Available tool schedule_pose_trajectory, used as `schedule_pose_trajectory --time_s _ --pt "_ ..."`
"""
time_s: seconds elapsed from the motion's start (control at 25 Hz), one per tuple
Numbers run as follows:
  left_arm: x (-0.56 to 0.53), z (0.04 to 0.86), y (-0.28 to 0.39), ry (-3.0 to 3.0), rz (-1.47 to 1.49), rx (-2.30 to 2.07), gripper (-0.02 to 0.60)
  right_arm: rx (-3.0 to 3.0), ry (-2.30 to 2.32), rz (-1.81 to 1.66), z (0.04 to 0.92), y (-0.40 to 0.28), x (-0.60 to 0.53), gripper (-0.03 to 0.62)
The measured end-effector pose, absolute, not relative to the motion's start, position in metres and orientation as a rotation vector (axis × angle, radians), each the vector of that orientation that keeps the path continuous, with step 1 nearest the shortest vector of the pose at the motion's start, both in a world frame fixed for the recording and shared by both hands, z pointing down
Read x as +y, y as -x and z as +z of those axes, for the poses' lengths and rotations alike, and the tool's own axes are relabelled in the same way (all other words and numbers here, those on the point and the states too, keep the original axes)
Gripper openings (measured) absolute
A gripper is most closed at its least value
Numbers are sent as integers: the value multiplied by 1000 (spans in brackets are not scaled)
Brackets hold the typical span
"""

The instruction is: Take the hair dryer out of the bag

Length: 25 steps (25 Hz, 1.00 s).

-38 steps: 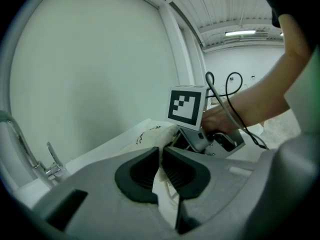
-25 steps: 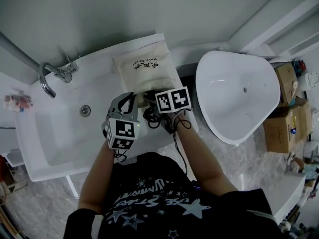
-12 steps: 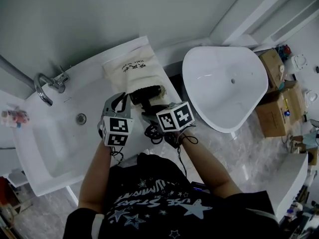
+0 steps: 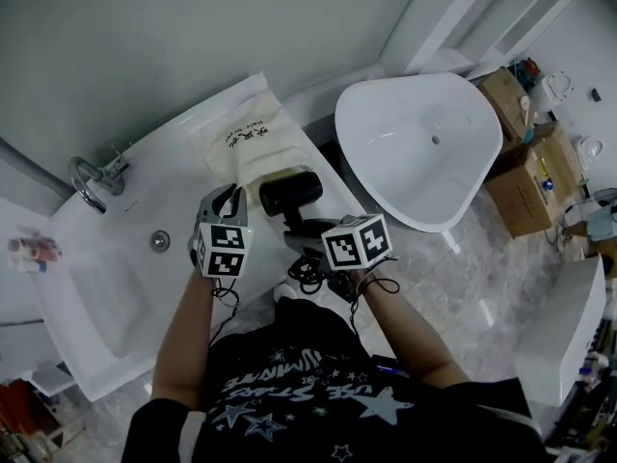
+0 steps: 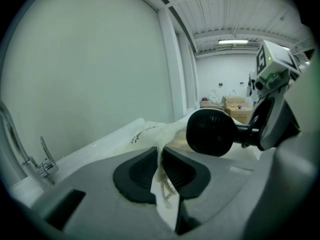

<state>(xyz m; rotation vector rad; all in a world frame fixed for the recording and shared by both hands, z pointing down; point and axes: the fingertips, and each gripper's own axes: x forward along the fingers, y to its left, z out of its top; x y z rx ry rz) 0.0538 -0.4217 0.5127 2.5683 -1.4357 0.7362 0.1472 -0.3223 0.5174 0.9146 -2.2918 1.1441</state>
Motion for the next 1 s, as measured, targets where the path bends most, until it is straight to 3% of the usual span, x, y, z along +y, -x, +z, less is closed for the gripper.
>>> schedule_pose_trajectory --time_s 0.08,0.16,0.24,1.0 --pt "-414 510 -50 -2596 717 -1429 50 -2313 -952 1149 510 -145 -314 189" --pt "-404 507 -46 -2622 700 -1423 135 -2341 -988 1146 503 -140 -306 189" --pt "-394 503 -41 -2642 685 -1414 174 -2365 -1023 1145 494 -135 -300 189" --pt "-197 461 116 -2708 476 -1407 172 -2585 -1306 963 440 -25 -191 189"
